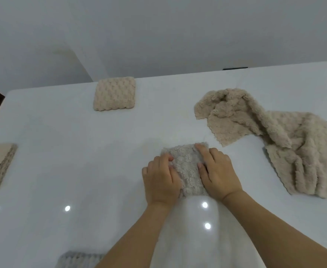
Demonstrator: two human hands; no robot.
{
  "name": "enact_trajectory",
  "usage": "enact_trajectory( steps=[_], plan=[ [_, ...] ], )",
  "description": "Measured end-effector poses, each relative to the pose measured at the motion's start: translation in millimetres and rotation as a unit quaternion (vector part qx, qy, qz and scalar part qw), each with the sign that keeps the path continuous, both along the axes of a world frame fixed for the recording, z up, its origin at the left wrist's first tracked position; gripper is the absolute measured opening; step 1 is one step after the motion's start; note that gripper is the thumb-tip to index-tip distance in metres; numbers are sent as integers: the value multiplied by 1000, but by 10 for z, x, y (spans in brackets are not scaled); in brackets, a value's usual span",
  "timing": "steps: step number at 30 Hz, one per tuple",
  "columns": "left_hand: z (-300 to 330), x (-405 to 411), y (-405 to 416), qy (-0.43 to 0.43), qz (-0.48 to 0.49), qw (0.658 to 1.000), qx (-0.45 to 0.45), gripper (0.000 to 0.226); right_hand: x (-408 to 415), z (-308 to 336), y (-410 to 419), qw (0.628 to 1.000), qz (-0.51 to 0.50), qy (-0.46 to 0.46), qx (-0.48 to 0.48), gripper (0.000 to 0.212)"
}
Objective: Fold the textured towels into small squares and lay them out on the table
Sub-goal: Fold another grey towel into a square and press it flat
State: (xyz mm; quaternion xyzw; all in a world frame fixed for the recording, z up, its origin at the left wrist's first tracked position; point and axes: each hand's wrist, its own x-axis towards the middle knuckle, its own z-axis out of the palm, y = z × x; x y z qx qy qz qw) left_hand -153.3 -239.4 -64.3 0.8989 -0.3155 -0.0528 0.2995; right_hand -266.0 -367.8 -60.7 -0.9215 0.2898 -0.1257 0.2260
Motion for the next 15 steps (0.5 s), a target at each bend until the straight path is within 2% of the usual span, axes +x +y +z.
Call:
enact_trajectory(
  steps=[15],
  plan=[
    [-6, 2, -64, -40, 11, 997, 61, 29, 25, 11, -37, 999, 17, 39, -9, 51]
  ],
)
